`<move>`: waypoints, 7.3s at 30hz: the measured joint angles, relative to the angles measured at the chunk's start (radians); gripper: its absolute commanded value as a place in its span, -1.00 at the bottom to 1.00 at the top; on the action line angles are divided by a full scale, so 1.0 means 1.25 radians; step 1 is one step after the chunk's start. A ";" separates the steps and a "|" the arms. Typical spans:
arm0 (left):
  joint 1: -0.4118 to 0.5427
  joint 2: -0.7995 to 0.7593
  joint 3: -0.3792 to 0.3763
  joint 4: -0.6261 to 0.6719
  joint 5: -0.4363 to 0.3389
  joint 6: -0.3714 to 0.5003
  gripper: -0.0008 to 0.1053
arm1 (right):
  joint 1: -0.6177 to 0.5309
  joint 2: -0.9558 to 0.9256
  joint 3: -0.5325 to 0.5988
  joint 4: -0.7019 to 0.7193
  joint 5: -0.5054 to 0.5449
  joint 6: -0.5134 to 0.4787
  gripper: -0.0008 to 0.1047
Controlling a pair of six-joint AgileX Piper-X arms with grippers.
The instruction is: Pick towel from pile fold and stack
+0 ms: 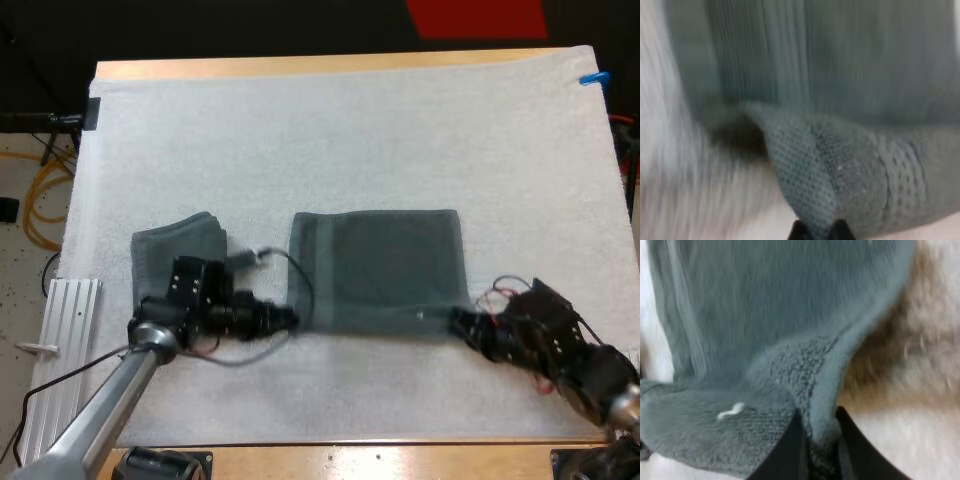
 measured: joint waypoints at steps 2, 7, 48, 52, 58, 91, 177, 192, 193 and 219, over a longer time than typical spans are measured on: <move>0.023 0.037 0.000 -0.096 0.028 -0.065 -0.98 | -0.035 0.057 -0.002 -0.061 -0.015 0.005 -0.99; 0.047 0.171 0.000 -0.319 0.084 -0.178 -0.98 | -0.137 0.206 -0.003 -0.224 -0.088 0.009 -0.99; 0.051 0.263 -0.112 -0.502 0.122 -0.168 0.15 | -0.197 0.475 -0.165 -0.669 -0.188 -0.089 0.53; 0.051 0.204 -0.112 -0.507 0.120 -0.164 0.11 | -0.197 0.438 -0.165 -0.693 -0.188 -0.143 0.45; 0.051 0.119 -0.112 -0.503 0.102 -0.138 0.11 | -0.197 0.353 -0.165 -0.646 -0.133 -0.234 0.45; 0.051 -0.345 -0.112 0.171 -0.112 0.193 0.65 | -0.324 0.529 -0.399 0.104 -0.212 -0.517 0.45; -0.113 -0.196 -0.118 -0.106 -0.095 -0.036 0.65 | -0.220 0.260 -0.550 0.286 -0.068 -0.637 0.69; -0.308 0.269 -0.450 -0.165 -0.120 -0.103 0.65 | -0.220 -0.120 -0.551 0.510 0.070 -0.637 0.69; -0.316 0.298 -0.471 -0.165 -0.120 -0.112 0.65 | -0.220 -0.143 -0.551 0.525 0.072 -0.637 0.69; -0.456 0.667 -0.756 -0.056 -0.197 -0.381 0.64 | -0.220 -0.393 -0.551 0.701 0.100 -0.565 0.69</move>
